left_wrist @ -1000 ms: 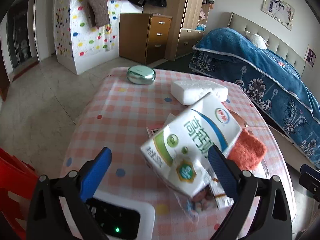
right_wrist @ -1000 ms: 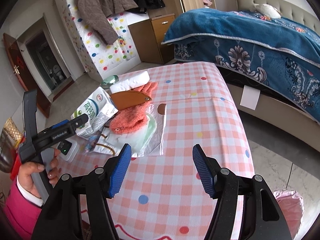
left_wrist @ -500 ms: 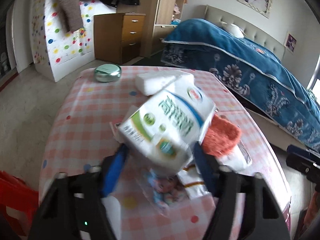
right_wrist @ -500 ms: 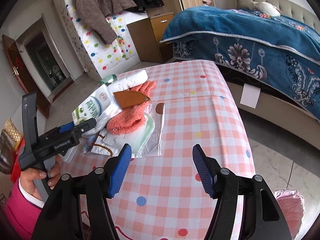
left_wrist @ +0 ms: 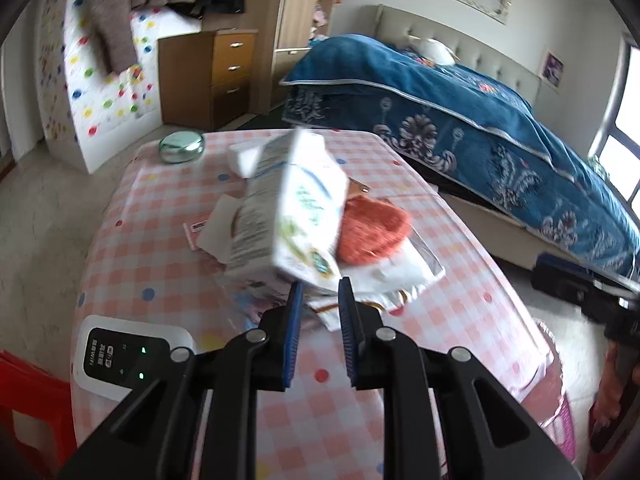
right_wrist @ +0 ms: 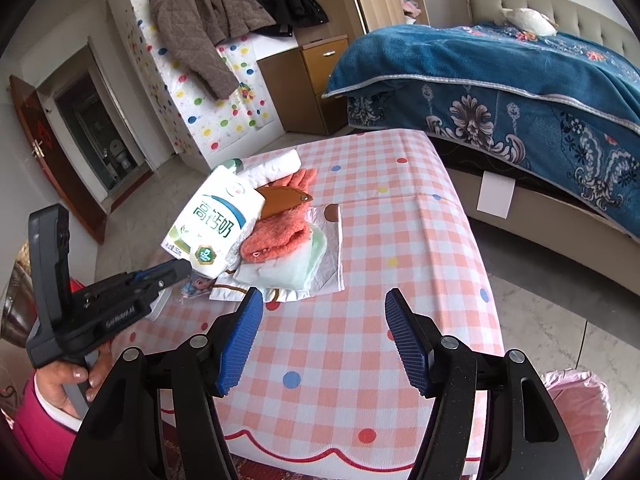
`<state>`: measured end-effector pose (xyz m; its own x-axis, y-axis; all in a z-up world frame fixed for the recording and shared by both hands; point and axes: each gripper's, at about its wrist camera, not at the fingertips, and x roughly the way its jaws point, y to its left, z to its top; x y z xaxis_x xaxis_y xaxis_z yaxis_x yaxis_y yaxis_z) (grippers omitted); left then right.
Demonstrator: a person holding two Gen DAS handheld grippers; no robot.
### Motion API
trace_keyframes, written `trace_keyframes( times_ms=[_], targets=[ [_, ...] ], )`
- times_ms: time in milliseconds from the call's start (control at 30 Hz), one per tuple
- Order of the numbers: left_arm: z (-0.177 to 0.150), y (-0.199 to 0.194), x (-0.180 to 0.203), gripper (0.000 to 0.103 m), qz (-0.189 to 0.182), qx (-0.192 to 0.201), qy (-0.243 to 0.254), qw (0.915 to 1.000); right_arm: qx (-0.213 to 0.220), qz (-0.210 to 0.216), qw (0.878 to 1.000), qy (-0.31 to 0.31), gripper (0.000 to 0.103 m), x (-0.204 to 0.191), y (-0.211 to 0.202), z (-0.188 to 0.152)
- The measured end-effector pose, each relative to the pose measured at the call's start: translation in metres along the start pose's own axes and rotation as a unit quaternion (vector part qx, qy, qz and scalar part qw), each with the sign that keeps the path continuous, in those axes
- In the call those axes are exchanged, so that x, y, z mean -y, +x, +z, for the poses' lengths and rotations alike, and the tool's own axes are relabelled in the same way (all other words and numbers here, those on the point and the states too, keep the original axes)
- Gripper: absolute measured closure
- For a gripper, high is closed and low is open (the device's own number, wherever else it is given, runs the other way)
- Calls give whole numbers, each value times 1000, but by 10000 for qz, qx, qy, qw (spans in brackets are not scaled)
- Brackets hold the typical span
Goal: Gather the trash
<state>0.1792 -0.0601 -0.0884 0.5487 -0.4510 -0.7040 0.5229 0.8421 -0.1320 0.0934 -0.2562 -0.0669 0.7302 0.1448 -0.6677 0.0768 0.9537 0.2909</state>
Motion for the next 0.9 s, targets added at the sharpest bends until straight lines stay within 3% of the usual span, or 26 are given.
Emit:
trace_keyframes(
  times_ms=[67, 100, 167, 200, 233, 267, 333, 400, 733, 900],
  targets=[
    [-4, 0, 6, 86, -14, -61, 82, 9999, 20, 14, 10000, 9, 39, 0, -3, -2],
    [-5, 0, 7, 81, -9, -91, 52, 9999, 32, 13, 10000, 10, 39, 0, -4, -2],
    [-8, -5, 6, 61, 37, -75, -78, 9999, 42, 15, 10000, 19, 39, 1, -6, -3],
    [-9, -8, 4, 44, 135, -18, -141, 9998, 46, 15, 10000, 27, 39, 1, -7, -4],
    [-9, -11, 3, 34, 250, 46, -168, 9995, 45, 13, 10000, 29, 39, 2, -7, -4],
    [-10, -15, 1, 31, 394, 157, -161, 9990, 35, 12, 10000, 39, 39, 3, -7, -5],
    [-9, -18, -3, 8, 772, 288, -118, 9965, 22, 20, 10000, 50, 39, 3, -6, -5],
    [-6, -15, -8, 7, 1080, 356, -148, 9934, 1, 37, 10000, 68, 39, 4, -5, -6],
    [11, 35, -17, 7, 1453, -101, 77, 9893, -121, -17, 9999, 107, 39, 10, 7, -6],
    [18, 48, -19, 7, 1446, -238, -16, 9892, -187, -36, 9997, 141, 39, 14, 16, -4]
  ],
)
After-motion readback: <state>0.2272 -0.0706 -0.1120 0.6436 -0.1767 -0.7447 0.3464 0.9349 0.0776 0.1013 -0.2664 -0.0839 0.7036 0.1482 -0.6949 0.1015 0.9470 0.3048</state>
